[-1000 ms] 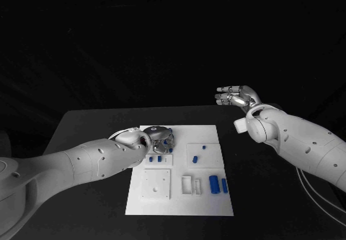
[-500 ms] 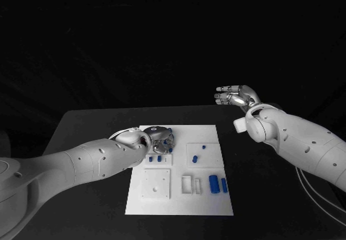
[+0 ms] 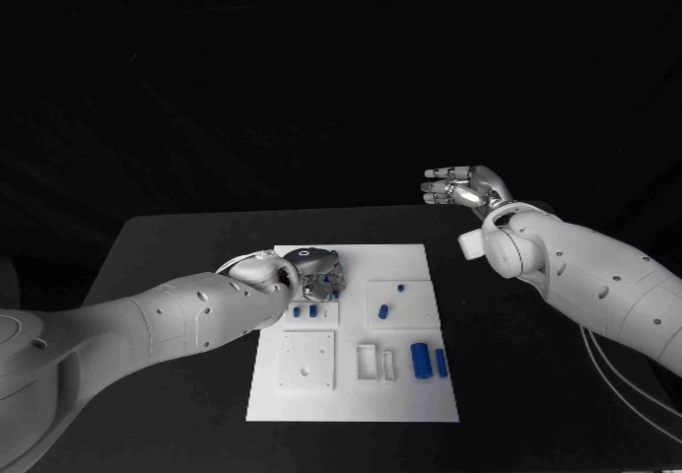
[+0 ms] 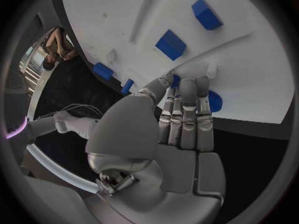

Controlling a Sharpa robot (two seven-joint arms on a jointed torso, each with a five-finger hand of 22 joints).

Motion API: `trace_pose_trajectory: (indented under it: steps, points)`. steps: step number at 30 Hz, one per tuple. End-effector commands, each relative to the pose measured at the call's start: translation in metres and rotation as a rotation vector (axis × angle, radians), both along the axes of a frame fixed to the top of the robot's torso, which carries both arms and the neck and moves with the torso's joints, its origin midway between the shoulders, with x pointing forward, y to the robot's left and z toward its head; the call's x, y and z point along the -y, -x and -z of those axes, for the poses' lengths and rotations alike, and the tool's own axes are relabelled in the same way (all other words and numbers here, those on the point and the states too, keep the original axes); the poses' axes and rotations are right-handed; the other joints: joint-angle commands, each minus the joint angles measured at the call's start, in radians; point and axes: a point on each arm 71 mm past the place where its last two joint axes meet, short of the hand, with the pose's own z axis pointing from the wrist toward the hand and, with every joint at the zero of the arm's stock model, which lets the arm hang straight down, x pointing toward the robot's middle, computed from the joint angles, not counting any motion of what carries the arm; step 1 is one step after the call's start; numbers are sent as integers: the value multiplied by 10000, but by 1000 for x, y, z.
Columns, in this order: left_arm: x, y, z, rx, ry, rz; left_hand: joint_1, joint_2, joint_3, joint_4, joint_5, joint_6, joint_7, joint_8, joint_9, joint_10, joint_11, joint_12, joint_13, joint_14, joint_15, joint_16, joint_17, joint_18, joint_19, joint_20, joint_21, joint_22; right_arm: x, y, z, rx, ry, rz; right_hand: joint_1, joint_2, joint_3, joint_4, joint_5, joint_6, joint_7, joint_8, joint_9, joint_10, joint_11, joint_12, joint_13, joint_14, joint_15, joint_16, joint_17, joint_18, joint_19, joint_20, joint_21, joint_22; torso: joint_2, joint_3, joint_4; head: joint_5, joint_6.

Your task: Assemble the parts on the task board

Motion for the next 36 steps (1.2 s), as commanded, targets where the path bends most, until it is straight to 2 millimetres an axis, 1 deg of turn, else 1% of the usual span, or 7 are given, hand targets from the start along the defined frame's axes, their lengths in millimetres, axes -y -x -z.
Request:
trace_pose_trajectory:
  steps: [1,7,12,20,24,28,36]
  points:
    - [0,1,3,-291,-75,49,-31,66,27,59,-40,59,58,-24,-9,91,-27,-10,-10,55,-14,62,16,150,51,33,23,223,-2,0,0,19,-41,-172,-60,42,-9,-51,48,17,0,-16,-8,-38,1,-27,-13,-57,-21,-33,-12,-49,-61,-4,-17,2,-7,2,0,-1,-10]
    - [-2,0,5,-377,-196,31,71,156,25,67,-52,291,8,-24,-7,333,-104,-9,-9,52,-65,64,15,128,17,-9,82,236,-3,0,0,18,-43,-179,-60,42,-9,-51,48,17,0,-16,-8,-38,1,-27,-13,-57,-21,-33,-12,-49,-61,-4,-17,2,-1,-8,-11,-30,-14]
    - [-3,0,5,-392,-295,31,143,195,-29,32,-83,341,1,-28,-10,381,-119,-10,-10,64,-81,60,14,112,-27,-35,197,236,-2,0,0,20,-41,-175,-60,42,-9,-51,48,17,0,-16,-8,-38,1,-27,-13,-57,-21,-33,-12,-49,-61,-4,-17,2,-3,6,8,-39,-25]
    - [-4,-2,6,-303,-398,-69,294,327,-97,-90,-97,478,-17,-24,-6,478,-148,-9,-9,114,-111,60,16,144,-102,-67,469,241,-4,0,-1,24,-51,-203,-60,42,-9,-51,48,17,0,-16,-8,-38,1,-27,-13,-57,-21,-33,-12,-49,-61,-4,-17,2,-9,-7,0,-10,-16]
    - [-5,-3,7,-236,-417,-136,345,438,-159,-128,-74,653,-54,-14,0,599,-195,-6,-7,191,-149,61,15,150,-110,-100,620,237,-4,0,-1,26,-52,-206,-60,42,-9,-51,48,17,0,-16,-8,-38,1,-27,-13,-57,-21,-33,-12,-49,-61,-4,-17,2,-9,0,3,-16,-16]
    - [-5,-3,7,-161,-430,-135,387,538,-236,-145,-51,894,-106,-14,6,802,-270,-7,-6,312,-208,31,1,152,-73,-146,709,229,-4,0,-1,29,-54,-211,-60,42,-9,-51,48,17,0,-16,-8,-38,1,-27,-13,-57,-21,-33,-12,-49,-61,-4,-17,2,-8,-7,5,-7,-20]
    - [-5,-3,6,98,-305,-121,426,740,-408,-201,55,1330,-201,-7,15,1187,-417,-4,-3,762,-344,-280,-69,129,139,-274,762,198,-4,0,-1,38,-60,-221,-60,42,-9,-51,48,17,0,-16,-8,-38,1,-27,-13,-57,-21,-33,-12,-49,-61,-4,-17,2,-12,-2,-4,-9,-28]
